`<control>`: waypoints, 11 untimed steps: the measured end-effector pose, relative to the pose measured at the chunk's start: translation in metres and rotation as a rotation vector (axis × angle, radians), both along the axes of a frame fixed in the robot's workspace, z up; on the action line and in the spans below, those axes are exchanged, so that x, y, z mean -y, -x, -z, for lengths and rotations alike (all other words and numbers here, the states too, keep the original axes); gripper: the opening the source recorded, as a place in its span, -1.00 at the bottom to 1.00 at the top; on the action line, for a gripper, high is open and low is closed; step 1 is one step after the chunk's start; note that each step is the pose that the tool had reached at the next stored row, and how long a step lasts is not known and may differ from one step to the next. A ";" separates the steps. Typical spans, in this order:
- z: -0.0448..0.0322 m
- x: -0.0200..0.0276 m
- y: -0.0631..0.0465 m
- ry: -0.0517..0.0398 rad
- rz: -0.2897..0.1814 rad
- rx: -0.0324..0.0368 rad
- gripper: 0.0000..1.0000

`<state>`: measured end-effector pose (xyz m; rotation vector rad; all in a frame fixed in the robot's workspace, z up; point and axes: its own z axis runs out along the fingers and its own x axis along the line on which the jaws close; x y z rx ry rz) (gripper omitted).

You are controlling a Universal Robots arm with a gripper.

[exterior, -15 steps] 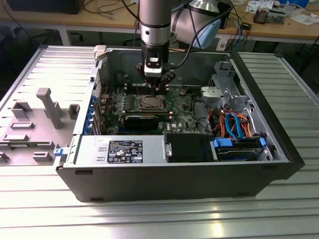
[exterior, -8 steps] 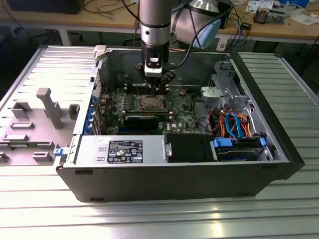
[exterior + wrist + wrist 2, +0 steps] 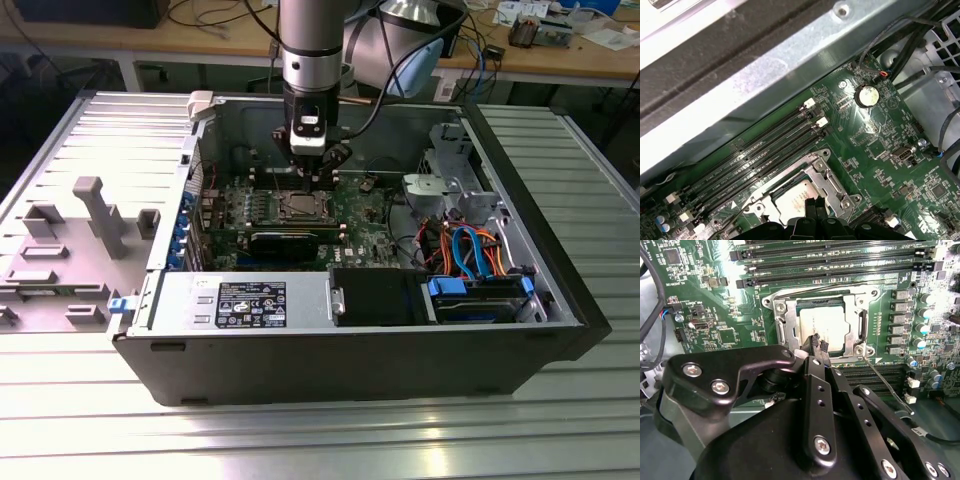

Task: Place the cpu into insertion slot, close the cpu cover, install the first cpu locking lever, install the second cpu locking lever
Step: 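Install the first cpu locking lever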

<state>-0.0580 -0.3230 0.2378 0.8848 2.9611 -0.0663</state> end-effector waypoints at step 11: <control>0.0000 0.0000 0.000 0.0000 -0.138 0.0000 -0.79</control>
